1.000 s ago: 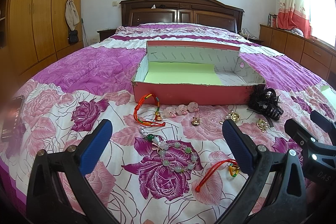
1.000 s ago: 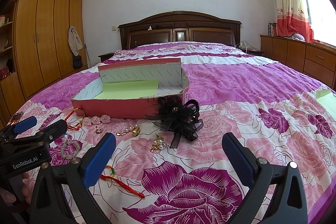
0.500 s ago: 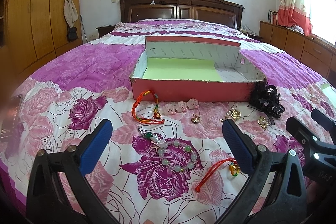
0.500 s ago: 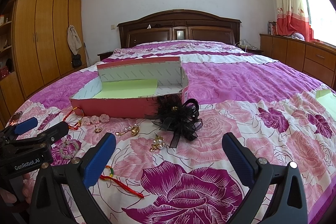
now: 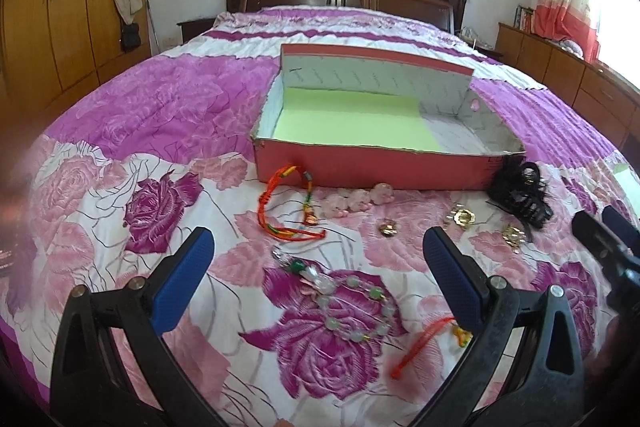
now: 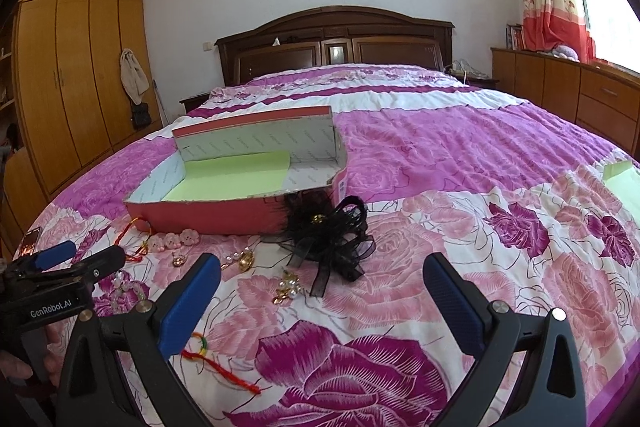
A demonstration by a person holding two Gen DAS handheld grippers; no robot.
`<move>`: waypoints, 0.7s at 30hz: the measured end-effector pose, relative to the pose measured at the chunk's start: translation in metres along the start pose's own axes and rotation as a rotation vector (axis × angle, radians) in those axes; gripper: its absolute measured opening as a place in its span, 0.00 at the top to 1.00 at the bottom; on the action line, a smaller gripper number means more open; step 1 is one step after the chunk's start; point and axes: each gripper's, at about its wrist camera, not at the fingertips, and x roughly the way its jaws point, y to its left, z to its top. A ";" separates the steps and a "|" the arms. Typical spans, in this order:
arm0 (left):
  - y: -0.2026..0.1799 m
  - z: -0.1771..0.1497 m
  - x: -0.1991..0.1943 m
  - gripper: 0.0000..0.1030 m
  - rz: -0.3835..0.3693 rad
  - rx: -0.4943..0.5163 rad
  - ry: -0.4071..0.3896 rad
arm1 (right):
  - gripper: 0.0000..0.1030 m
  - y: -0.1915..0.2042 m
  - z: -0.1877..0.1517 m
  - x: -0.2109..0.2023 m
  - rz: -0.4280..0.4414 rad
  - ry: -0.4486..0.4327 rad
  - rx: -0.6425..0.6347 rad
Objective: Organize jewelry
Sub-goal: 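Grasp the rainbow cord bracelet with left tool while right tool grasps black feather clip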
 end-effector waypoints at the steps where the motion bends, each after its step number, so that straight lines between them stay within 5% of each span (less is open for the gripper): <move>1: 0.001 0.001 0.001 0.05 -0.001 -0.001 0.007 | 0.00 -0.001 0.002 0.002 -0.001 0.007 0.001; 21: 0.028 0.018 0.082 0.10 -0.008 0.090 0.303 | 0.00 -0.014 0.024 0.078 -0.021 0.302 -0.049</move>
